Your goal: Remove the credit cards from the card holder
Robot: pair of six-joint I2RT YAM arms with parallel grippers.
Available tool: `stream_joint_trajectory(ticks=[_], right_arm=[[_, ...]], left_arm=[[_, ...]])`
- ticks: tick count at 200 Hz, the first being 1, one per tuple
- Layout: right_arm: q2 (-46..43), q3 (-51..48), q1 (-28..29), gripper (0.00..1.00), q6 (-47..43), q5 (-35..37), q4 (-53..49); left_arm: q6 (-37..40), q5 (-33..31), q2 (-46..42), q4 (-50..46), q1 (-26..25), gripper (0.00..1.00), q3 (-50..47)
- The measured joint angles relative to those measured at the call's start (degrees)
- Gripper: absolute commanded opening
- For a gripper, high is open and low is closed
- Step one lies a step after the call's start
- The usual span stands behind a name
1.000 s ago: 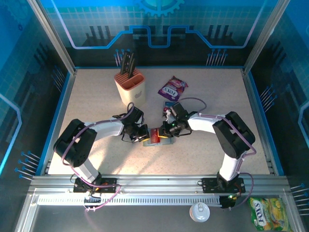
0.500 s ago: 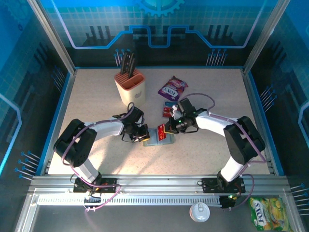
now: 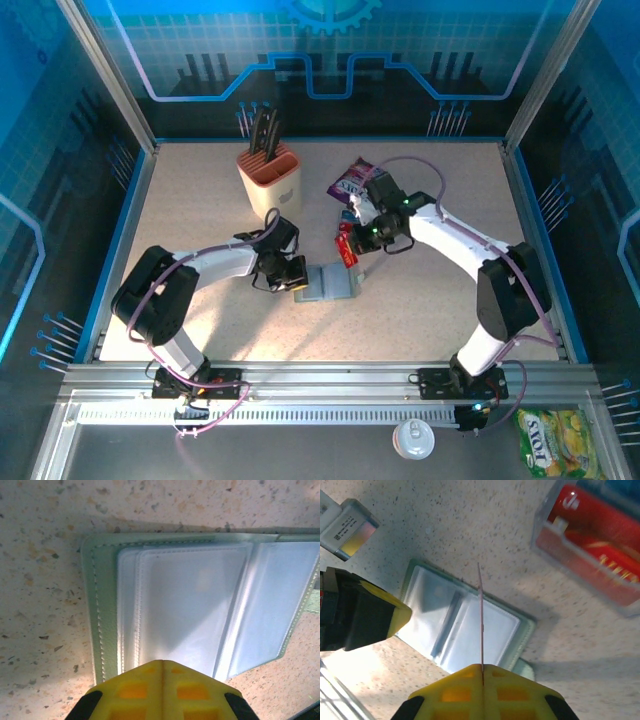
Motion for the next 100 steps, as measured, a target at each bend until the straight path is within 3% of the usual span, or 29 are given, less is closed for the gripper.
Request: stream_joint_trajectory(ticks=[41,100], right_arm=[[4.4,8.0,0.0,0.02,-17.3,7.3,-9.5],[10.0,17.8,0.2,0.0,-39.7,12.2,-19.8]], left_arm=[[1.0,0.0,0.0,-0.1,0.0,0.05,0.6],[3.4,0.2,-0.3,-2.3,0.0,0.08,1.9]])
